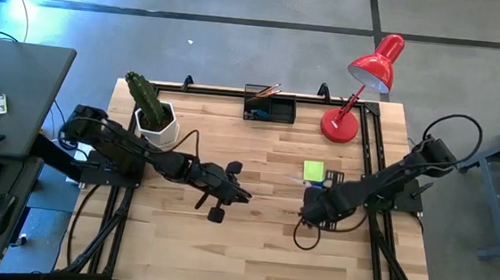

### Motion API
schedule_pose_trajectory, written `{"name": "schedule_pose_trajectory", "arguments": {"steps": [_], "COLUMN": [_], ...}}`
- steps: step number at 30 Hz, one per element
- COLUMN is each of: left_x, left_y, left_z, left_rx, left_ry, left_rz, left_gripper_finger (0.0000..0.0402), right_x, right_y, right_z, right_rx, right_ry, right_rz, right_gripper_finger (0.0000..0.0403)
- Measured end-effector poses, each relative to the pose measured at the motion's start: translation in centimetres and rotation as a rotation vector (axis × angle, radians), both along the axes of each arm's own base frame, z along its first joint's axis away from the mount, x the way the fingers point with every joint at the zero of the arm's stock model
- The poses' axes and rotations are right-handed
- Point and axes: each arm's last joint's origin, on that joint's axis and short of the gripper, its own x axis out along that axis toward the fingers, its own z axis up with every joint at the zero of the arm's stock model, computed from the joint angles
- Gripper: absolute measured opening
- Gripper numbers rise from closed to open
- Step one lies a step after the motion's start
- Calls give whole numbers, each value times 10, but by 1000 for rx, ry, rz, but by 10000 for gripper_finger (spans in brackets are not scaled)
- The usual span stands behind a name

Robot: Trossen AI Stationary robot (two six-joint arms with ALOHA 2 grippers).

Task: Pick and place office supplies into organizer
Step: Put the blue scissors into the top left section of the desk organizer

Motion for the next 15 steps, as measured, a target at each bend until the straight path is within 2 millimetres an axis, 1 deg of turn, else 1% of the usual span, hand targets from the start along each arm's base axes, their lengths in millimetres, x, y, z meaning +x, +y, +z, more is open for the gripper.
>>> {"name": "schedule_pose_trajectory", "arguments": {"steps": [3, 7, 9, 12, 15], "left_x": [-12, -33, -44, -55, -61], "left_y": [-3, -11, -16, -25, -36], "left_z": [12, 26, 33, 39, 40], "left_rx": [-9, 88, 140, 160, 166], "left_ry": [31, 79, 97, 98, 103], "left_rz": [-13, 75, 127, 148, 134], "left_gripper_finger": [3, 3, 3, 3, 3], "right_x": [9, 24, 33, 49, 68], "right_y": [-11, -36, -53, -85, -120], "right_z": [18, 38, 47, 56, 64], "right_rx": [-9, -34, -38, -26, 58], "right_ry": [7, -16, -42, -70, -129], "right_rz": [7, 21, 10, -17, -60], "right_gripper_finger": [16, 16, 16, 16, 16]}}
